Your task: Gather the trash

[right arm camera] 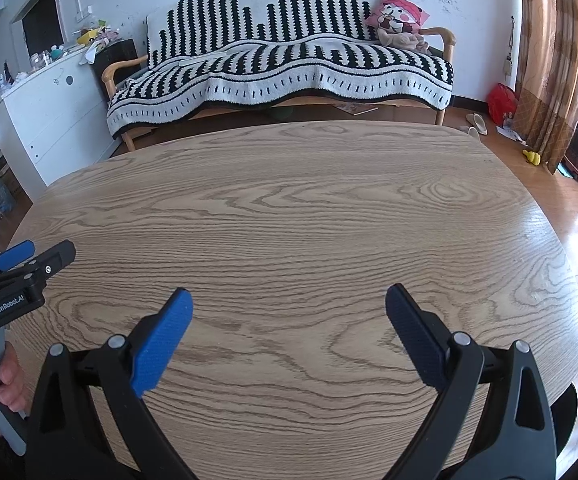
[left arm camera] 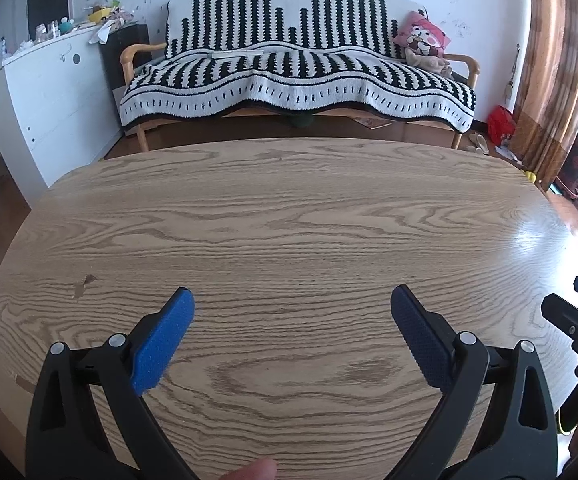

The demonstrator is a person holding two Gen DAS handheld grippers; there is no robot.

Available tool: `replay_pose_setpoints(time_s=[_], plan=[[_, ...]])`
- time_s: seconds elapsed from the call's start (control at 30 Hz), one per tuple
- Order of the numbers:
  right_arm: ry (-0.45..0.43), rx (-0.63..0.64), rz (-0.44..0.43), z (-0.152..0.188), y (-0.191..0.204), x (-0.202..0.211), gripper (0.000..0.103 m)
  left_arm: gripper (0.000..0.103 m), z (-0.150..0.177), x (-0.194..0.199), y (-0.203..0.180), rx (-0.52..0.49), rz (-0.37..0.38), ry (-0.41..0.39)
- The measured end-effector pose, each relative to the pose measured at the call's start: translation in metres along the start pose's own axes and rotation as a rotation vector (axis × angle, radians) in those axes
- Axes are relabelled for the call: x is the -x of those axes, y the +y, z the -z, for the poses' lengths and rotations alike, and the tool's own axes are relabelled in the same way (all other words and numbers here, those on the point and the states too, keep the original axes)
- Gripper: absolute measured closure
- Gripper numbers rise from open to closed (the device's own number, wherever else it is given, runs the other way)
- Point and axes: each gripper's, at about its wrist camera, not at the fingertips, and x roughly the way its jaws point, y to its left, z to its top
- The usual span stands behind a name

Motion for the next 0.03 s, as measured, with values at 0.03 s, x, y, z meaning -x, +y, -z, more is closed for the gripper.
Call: replay_pose_setpoints(time_s=[0.03], plan=[[0.000,0.000,0.001,-0.0002,-0.0011,0.0000,0.009,0.007,0.0001,-0.0001,0.0007,0.002,0.000,0.002]])
